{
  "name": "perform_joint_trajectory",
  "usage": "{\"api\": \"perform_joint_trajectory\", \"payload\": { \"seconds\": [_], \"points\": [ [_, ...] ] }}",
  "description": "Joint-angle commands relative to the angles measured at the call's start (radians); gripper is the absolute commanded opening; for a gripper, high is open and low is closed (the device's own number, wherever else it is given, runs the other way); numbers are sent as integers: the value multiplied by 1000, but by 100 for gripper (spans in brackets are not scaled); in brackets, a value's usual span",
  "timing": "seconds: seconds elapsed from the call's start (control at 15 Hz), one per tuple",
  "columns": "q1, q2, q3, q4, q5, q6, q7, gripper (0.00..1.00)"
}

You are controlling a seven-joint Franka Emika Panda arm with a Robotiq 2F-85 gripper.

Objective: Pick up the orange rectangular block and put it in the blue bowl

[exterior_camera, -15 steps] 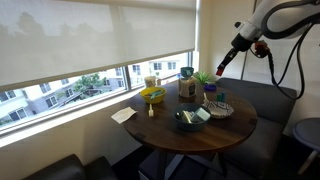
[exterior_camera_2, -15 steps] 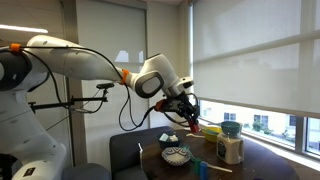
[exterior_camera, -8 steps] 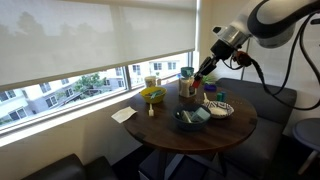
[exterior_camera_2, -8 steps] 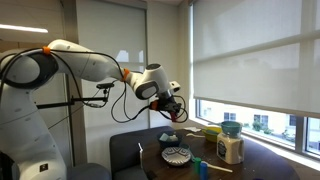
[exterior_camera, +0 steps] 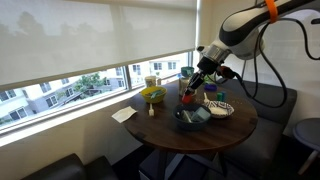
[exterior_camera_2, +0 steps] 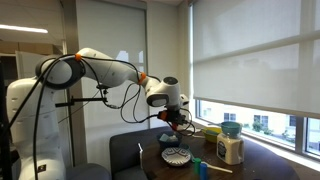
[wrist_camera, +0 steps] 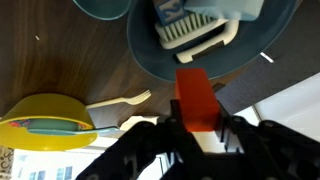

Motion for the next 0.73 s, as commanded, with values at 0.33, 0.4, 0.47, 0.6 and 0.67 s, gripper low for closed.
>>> {"api": "perform_joint_trajectory", "payload": {
  "seconds": [0.33, 0.4, 0.47, 0.6, 0.67],
  "points": [
    [-161, 50, 105, 92, -21, -14, 14, 93],
    [-167, 29, 110, 87, -11, -4, 6, 100],
    [-171, 5, 115, 81, -4, 15, -8, 100],
    [-174, 32, 116, 92, -12, 17, 0, 100],
    [-174, 17, 116, 92, -12, 20, 0, 100]
  ]
}}
